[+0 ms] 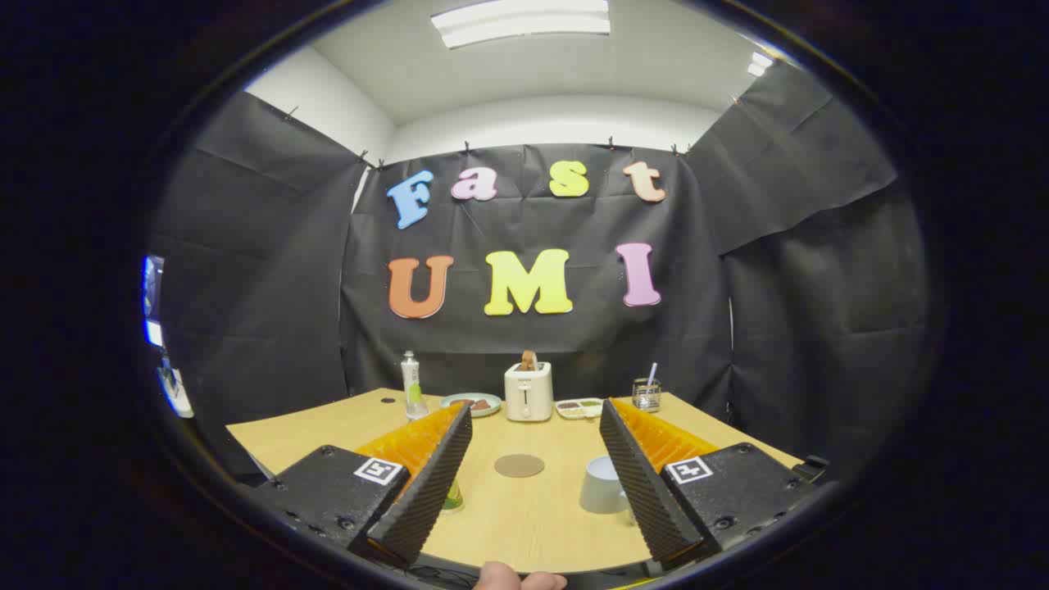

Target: Take the bottle from table, then pour the juice into the cup, finally place the bottle on the coaster

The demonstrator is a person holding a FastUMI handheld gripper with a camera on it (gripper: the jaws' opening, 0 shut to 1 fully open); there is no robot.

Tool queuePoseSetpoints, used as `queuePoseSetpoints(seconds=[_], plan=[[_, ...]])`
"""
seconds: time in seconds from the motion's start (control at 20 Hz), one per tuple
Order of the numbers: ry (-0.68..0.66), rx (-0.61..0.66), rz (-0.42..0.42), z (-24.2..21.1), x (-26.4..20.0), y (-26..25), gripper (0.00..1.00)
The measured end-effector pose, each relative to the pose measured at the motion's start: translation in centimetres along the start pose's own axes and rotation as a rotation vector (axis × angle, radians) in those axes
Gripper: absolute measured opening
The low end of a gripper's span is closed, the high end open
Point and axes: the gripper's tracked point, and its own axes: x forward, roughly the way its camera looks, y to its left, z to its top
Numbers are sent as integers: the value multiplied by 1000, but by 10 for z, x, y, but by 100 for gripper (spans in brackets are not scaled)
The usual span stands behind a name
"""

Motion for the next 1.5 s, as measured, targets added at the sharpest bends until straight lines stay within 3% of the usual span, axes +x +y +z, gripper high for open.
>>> queuePoseSetpoints(seconds=[1.0,1.5], plan=[[9,-2,19,-9,1,22,100],[86,25,-61,-54,-3,19,100]])
